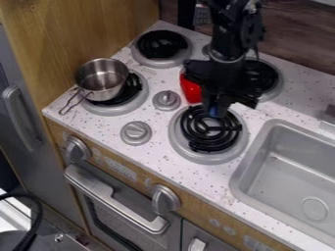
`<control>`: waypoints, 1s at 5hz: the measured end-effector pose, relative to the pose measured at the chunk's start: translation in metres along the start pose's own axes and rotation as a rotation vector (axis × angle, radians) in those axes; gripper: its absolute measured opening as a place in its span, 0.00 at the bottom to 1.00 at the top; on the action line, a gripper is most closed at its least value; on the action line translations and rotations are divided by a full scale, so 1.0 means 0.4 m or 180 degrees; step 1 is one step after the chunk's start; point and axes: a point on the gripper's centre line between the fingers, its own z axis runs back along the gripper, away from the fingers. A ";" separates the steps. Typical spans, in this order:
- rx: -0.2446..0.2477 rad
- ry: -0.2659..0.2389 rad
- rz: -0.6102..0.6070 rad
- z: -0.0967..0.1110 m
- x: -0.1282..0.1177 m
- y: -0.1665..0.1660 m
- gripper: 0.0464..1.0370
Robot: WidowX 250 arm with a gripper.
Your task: Put the blue spoon on the bottom right burner
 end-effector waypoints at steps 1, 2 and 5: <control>0.0012 -0.0053 0.0002 0.013 0.019 -0.005 0.13; -0.0025 0.0031 0.0098 -0.028 0.025 -0.001 0.13; -0.0039 0.0395 0.0388 -0.140 0.030 0.076 0.16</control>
